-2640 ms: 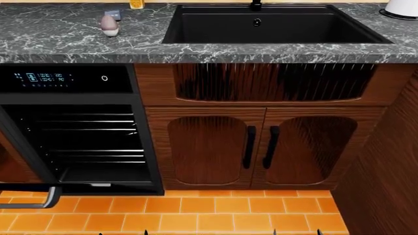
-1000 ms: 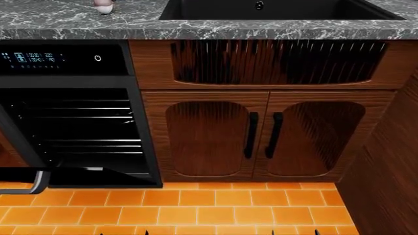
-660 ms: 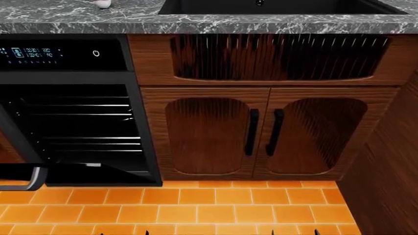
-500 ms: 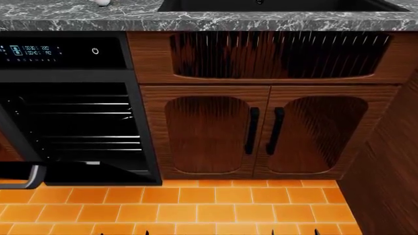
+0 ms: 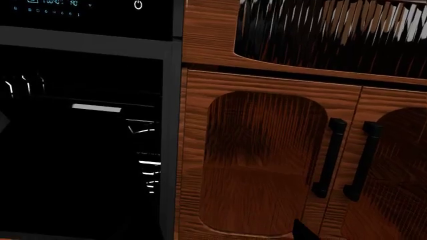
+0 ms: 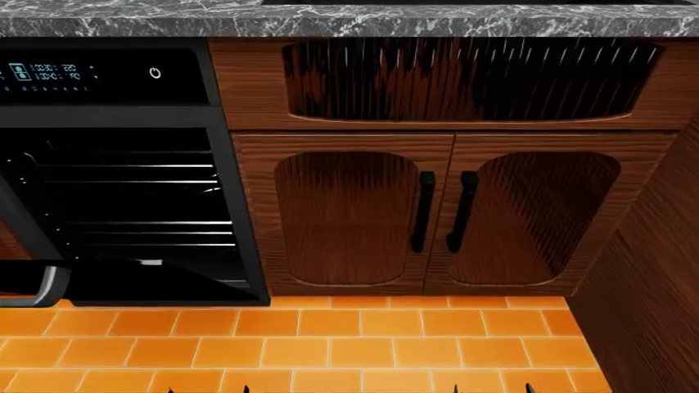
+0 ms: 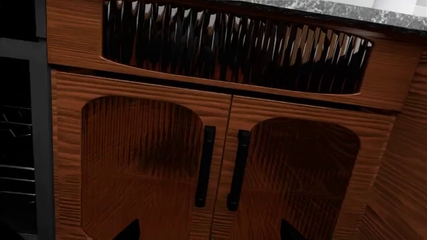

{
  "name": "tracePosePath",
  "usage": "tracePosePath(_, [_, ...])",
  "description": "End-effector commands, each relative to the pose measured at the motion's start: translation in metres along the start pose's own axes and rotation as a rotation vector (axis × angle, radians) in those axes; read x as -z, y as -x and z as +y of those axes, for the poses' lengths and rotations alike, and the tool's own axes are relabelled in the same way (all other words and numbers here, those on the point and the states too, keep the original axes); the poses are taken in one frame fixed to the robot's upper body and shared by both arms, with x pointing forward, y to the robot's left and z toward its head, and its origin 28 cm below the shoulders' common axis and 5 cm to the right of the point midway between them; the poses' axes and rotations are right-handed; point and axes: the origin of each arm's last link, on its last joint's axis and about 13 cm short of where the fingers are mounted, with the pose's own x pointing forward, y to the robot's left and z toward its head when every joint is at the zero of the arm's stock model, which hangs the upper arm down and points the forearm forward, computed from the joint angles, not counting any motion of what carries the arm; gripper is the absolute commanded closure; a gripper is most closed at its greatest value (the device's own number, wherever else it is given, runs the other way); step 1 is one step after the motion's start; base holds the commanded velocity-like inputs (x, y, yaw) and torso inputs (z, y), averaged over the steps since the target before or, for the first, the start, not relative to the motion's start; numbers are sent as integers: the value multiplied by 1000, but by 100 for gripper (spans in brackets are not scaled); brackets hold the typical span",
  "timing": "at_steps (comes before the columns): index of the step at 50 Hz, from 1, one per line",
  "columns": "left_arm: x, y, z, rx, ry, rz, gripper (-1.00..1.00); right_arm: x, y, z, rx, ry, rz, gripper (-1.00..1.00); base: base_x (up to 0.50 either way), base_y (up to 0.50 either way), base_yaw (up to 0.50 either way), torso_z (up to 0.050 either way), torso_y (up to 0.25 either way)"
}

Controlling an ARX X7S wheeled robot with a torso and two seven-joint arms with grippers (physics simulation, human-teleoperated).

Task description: Close the dishwasher door

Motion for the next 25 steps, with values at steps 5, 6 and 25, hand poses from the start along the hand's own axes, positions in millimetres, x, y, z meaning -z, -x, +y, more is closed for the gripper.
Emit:
tracePosePath(5, [0,0,0,0,0,0,-100,0,0,0,0,1,1,-100,0,0,0,-31,0])
tracePosePath(6, [0,0,0,0,0,0,-100,0,0,0,0,1,1,-100,0,0,0,-31,0])
tracePosePath(25, [1,0,0,1,0,1,-100,1,-2,0,-1,1,3,-100,0,0,0,-31,0])
